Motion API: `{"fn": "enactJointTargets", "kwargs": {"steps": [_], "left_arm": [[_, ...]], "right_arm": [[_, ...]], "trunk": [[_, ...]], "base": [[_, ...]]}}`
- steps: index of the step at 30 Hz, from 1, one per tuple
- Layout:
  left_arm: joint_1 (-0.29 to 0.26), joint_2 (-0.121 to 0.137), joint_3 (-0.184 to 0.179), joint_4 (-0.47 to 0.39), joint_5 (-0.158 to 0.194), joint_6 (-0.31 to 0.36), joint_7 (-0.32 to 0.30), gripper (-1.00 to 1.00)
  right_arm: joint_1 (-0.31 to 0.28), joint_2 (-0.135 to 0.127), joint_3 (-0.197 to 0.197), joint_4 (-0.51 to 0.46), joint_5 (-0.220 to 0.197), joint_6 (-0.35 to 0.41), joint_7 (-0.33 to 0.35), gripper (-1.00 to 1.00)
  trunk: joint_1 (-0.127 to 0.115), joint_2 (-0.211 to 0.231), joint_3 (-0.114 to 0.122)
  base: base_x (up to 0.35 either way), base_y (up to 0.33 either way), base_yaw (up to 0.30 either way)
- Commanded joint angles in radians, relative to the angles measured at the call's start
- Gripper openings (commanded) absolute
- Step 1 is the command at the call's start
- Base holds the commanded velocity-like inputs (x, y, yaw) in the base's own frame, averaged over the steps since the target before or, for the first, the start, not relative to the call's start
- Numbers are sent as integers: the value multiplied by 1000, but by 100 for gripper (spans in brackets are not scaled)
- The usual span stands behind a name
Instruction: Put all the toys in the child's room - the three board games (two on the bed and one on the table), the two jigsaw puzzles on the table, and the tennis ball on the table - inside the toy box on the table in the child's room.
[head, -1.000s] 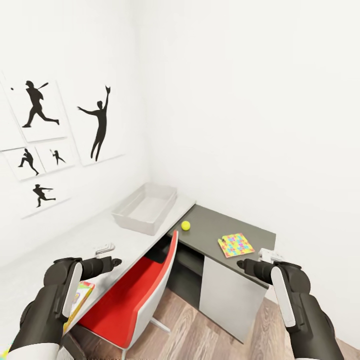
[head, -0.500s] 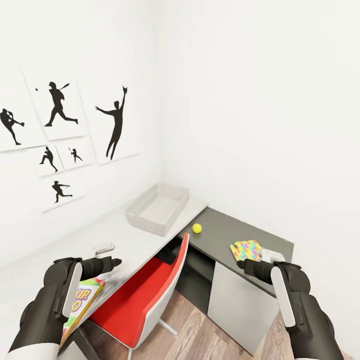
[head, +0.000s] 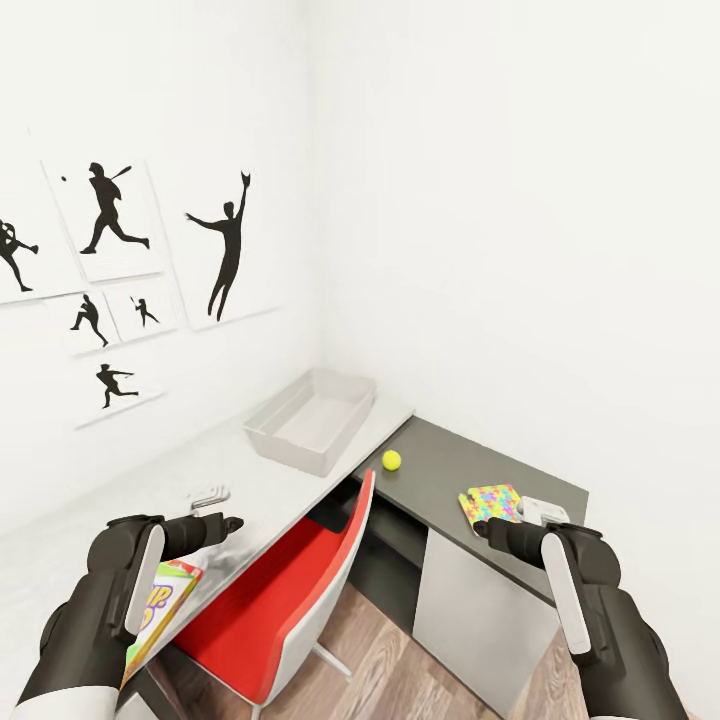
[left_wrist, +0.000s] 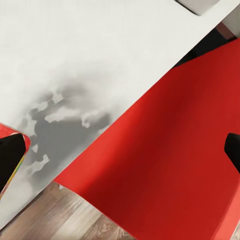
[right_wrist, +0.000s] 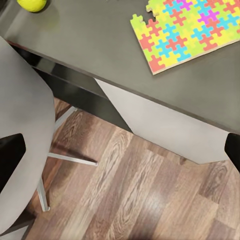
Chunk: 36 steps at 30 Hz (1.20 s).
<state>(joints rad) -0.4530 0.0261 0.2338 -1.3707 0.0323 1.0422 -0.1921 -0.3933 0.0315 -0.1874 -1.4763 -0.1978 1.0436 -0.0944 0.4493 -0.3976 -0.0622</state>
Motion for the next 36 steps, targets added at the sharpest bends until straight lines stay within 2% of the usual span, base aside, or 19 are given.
{"fn": "enactJointTargets", "kwargs": {"steps": [1, 7, 14, 25, 36], "left_arm": [[-1, 0, 1, -1, 3, 5, 0, 100], [-1, 0, 1, -1, 3, 5, 0, 100], [-1, 0, 1, -1, 3, 5, 0, 100], [-1, 0, 1, -1, 3, 5, 0, 100], [-1, 0, 1, -1, 3, 5, 0, 100]], "right_arm": [[-1, 1, -1, -1, -11, 4, -10, 100], [-1, 1, 0, -1, -11, 4, -10, 100], [-1, 2, 1, 0, -11, 4, -10, 100], [-1, 2, 3, 1, -11, 4, -10, 100], [-1, 2, 3, 4, -10, 4, -10, 100]], "trunk": [[1, -2, -2], [1, -2, -2], [1, -2, -2], [1, -2, -4], [1, -2, -8]], "base": [[2, -2, 0], [20, 1, 0], [198, 103, 60], [274, 104, 250], [173, -6, 276]]}}
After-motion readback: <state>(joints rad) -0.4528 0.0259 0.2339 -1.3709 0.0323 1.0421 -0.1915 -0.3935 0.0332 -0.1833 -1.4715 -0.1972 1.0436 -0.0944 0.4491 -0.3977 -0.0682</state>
